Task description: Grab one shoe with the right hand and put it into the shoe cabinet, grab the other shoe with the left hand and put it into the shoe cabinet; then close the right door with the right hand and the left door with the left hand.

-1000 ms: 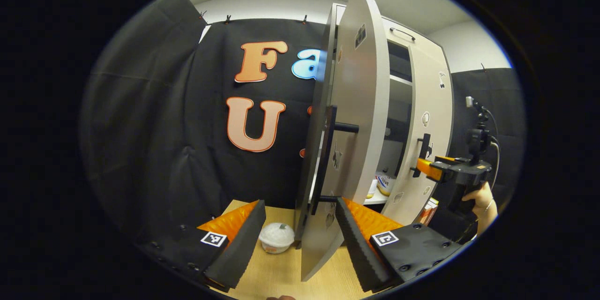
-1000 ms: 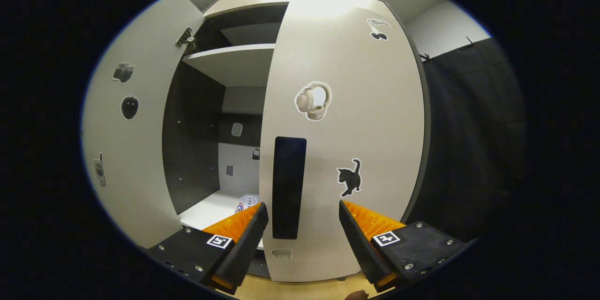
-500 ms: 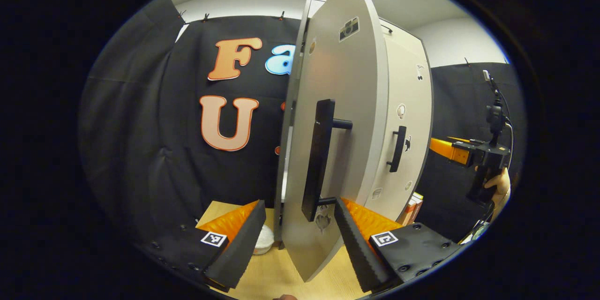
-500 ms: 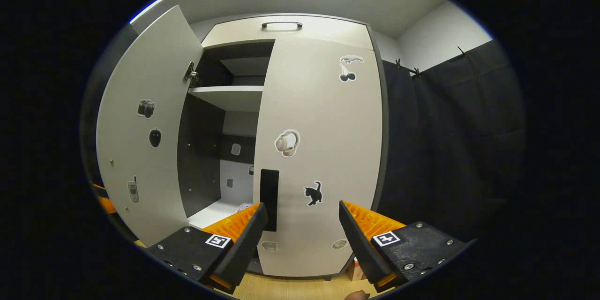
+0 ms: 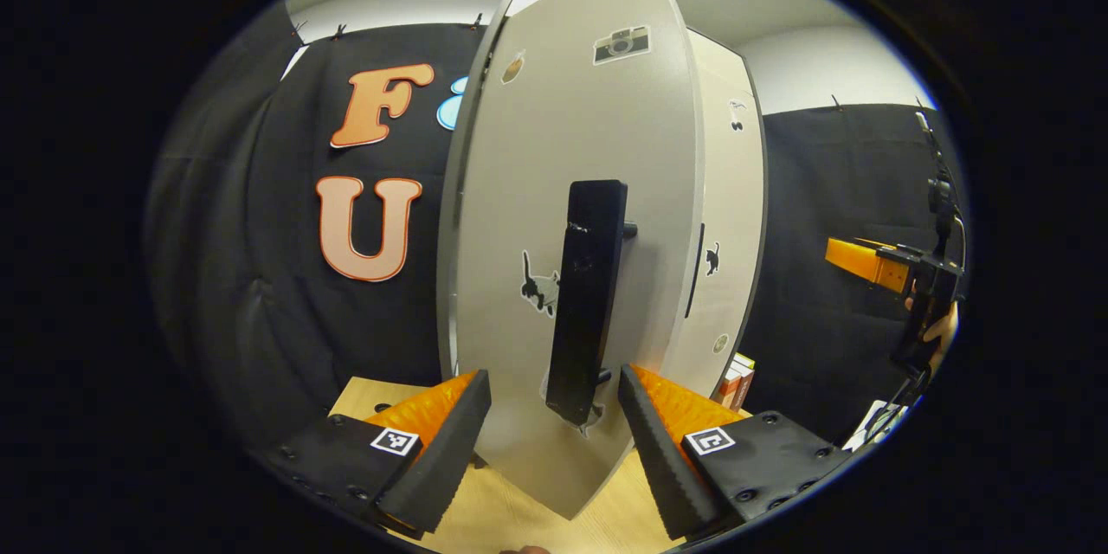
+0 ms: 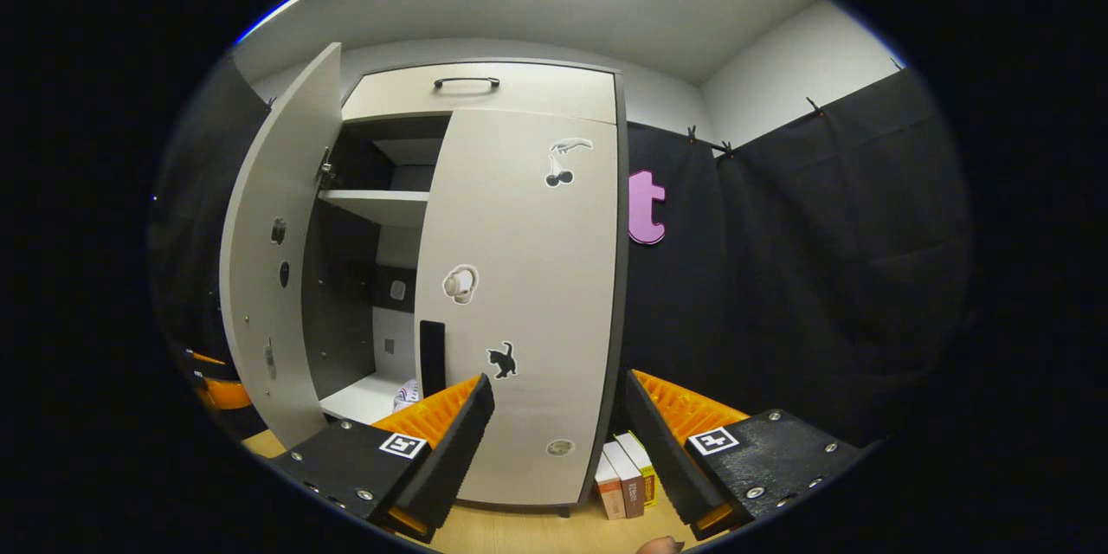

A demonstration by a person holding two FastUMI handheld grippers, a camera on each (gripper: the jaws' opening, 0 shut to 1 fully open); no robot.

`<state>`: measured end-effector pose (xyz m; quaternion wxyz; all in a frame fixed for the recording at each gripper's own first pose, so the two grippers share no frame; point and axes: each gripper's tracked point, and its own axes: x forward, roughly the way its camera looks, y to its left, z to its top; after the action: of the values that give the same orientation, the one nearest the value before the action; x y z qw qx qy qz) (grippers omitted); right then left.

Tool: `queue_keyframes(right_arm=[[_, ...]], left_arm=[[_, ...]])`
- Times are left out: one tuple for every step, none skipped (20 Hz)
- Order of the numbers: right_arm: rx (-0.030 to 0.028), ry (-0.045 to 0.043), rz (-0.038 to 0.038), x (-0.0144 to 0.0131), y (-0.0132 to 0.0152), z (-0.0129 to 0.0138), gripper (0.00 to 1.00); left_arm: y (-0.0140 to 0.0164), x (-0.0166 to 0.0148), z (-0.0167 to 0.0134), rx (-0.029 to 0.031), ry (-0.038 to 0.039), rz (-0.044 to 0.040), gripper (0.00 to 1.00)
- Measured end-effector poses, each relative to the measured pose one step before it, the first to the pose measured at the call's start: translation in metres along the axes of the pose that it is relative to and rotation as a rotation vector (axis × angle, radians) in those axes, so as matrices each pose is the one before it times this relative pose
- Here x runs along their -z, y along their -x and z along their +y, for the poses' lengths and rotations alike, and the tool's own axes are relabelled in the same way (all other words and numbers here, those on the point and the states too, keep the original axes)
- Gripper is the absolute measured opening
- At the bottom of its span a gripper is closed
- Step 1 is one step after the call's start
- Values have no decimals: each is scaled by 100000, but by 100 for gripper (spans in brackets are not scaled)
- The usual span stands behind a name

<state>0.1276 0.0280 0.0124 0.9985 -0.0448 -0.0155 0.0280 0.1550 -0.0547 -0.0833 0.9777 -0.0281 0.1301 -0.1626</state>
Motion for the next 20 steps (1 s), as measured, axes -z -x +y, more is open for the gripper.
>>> queue_keyframes(right_arm=[[835,522,-339,-8,209,-569,94],[724,507,-123,65,31,-587,94],[689,535,120,157,34,-529,94],[720,480,438,219,-46,-475,94],[569,288,417,193,7,-439,94],[576,80,287,148,-165,-436,94],[732,-118,331,206,-68,-437,94],[642,-156,337,196,-100,-461,94],[664,-107,433,242,-140,-441,94],[694,18,367,139,-196,-461,94],[773,110,275,160,-116,-460,94],[677,88,120,139,-119,-496,94],[692,5,118,122,-89,-436,94],[542,43,307,156,-127,-366,94],[254,-58,370,224,-85,-291,94],[46,-10,207,115,-151,-185,94],[36,46,203,161,-138,-151,94],[-115,79,352,90,-112,-133,94],[-340,42,149,97,-143,-66,94],[-296,34,256,29,-215,10,94]], left_arm=[[-579,64,-394,777,604,209,96],[-608,192,-267,311,1070,178,96],[-802,10,-9,-844,951,643,96],[-801,54,-10,-1074,403,703,96],[-675,42,-337,750,650,494,94],[-968,-292,-402,426,588,-360,96],[-959,103,-474,195,-156,211,96],[-894,161,-570,323,-47,445,97],[-856,350,-577,-415,-126,697,100],[-914,283,-619,-176,-830,401,100],[-860,106,-453,-375,-780,744,100],[-757,-347,-481,-418,-154,-642,100],[-605,-30,-325,-227,35,414,99],[-712,-37,-176,-460,443,-199,99],[-572,-1,-129,-398,880,106,99],[-486,160,-44,-311,721,-218,99],[-366,91,-59,-192,441,-67,99],[-334,80,-41,-632,130,42,99],[-347,8,15,-712,-130,-208,99],[-399,50,-128,-589,14,77,100]])
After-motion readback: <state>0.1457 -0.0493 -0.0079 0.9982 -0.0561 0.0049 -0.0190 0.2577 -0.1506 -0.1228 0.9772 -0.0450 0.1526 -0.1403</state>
